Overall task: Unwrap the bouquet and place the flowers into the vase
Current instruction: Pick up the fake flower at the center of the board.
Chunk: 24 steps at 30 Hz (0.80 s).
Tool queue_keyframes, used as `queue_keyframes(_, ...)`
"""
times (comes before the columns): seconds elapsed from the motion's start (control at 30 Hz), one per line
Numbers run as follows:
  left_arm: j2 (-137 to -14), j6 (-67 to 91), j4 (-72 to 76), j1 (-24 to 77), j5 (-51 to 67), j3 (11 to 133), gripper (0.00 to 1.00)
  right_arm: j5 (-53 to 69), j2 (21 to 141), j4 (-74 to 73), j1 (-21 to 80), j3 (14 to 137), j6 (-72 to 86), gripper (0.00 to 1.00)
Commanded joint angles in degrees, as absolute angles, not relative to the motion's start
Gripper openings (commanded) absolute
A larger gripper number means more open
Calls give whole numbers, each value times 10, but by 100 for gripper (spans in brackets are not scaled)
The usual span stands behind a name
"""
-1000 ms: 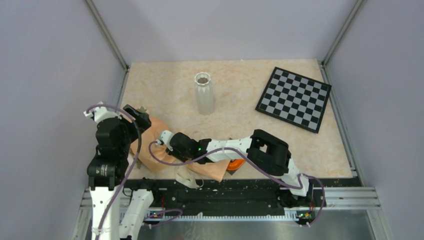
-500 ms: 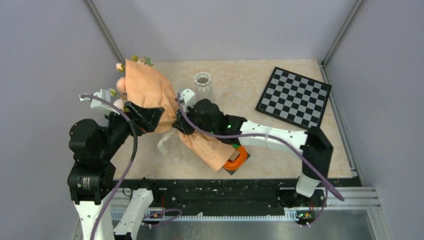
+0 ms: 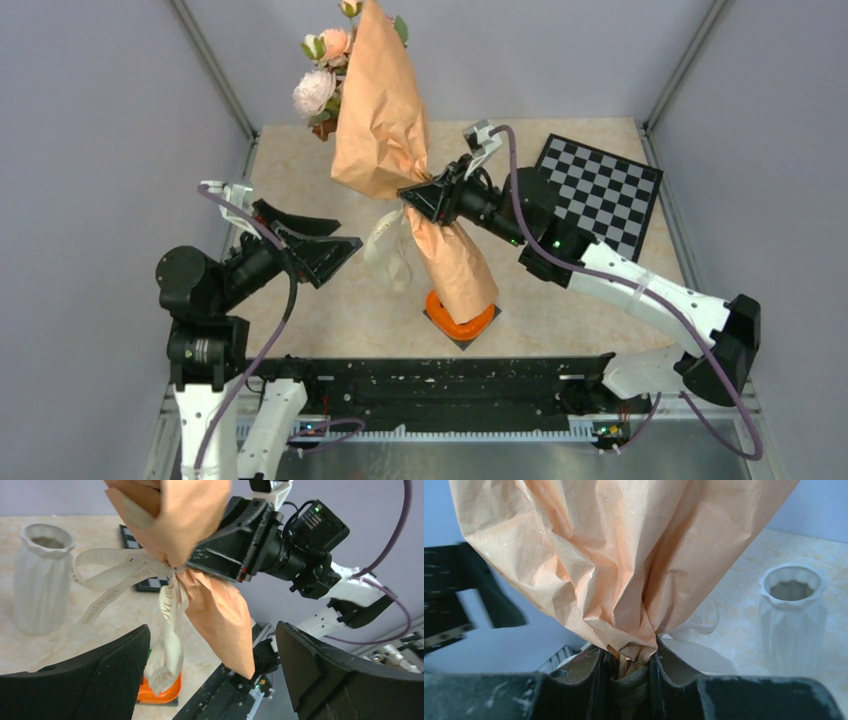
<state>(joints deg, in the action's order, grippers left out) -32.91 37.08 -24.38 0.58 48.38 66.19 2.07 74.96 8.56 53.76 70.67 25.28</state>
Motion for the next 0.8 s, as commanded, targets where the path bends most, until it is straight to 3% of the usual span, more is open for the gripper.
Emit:
queue_keyframes(0.0, -338, 516, -1, 4, 530, 577, 99, 97, 693, 183, 542, 702, 295, 0)
queue_keyframes(0.23, -350, 561, 103, 46, 470, 546, 99, 186, 668, 241, 543, 694, 326, 0)
queue_keyframes(0.5, -420, 461, 94, 251, 378, 572, 99, 192, 669, 245, 542, 698, 335, 0)
queue_keyframes(0.77, -451, 452, 104, 261, 327, 592, 99, 232, 666, 250, 543, 694, 327, 0)
